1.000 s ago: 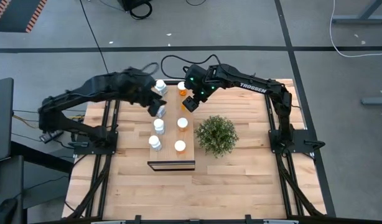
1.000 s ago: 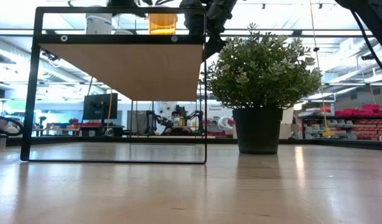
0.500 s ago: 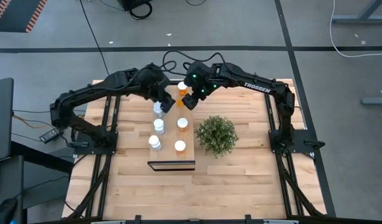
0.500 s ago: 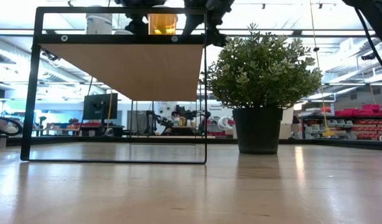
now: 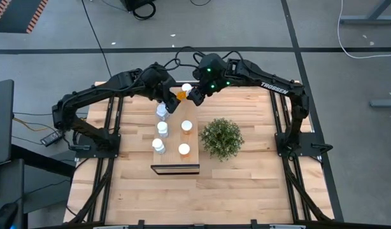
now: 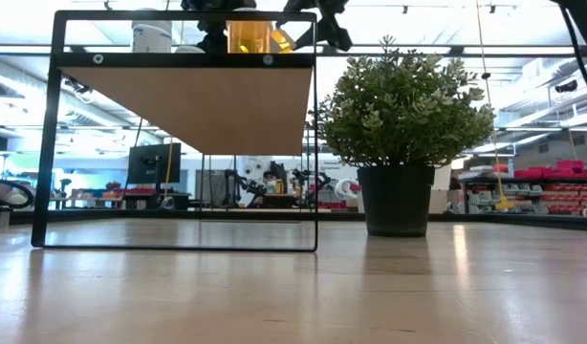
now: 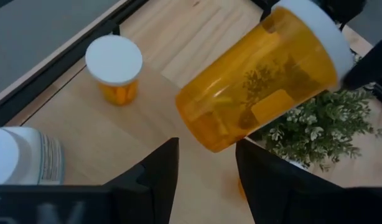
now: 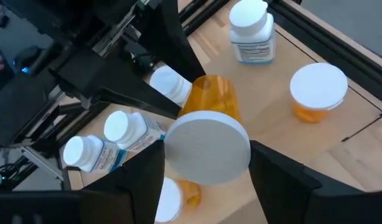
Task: Pick and place medicine bottles onto shelf by color
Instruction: Put the orange pill bottle on the shelf aligned with the other orange pill bottles
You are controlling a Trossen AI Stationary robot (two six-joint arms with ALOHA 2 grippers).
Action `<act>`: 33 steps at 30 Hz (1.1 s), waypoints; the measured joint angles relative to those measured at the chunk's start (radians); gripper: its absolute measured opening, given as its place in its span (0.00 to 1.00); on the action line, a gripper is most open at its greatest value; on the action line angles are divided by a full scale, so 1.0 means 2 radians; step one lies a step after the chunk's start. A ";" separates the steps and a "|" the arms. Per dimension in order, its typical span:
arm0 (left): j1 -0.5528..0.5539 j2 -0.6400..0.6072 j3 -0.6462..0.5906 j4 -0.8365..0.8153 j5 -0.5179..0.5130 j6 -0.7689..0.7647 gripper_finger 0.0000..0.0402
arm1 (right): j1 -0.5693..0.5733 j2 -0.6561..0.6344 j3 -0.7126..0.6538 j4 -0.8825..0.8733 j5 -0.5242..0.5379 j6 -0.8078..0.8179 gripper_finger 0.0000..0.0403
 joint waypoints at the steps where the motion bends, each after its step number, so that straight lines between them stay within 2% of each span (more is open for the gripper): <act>1: 0.000 0.000 0.000 0.002 0.000 0.000 0.41 | 0.000 -0.001 0.000 0.000 0.000 0.000 0.56; 5: 0.000 0.000 0.000 0.010 0.000 0.002 0.39 | 0.000 -0.003 0.000 -0.002 -0.003 0.000 0.56; 13: 0.000 -0.008 0.000 0.015 -0.002 0.047 0.37 | 0.000 -0.003 0.000 -0.071 0.000 -0.031 0.56; 20: -0.003 -0.012 0.000 0.015 -0.001 0.095 0.39 | 0.000 -0.003 0.000 -0.074 0.002 -0.038 0.56; 29: -0.002 -0.012 0.000 0.053 -0.069 0.091 0.38 | 0.001 -0.003 0.000 -0.074 -0.004 -0.048 0.56; 33: -0.002 -0.012 0.000 0.087 -0.074 0.075 0.35 | 0.001 -0.003 0.000 -0.074 -0.008 -0.051 0.56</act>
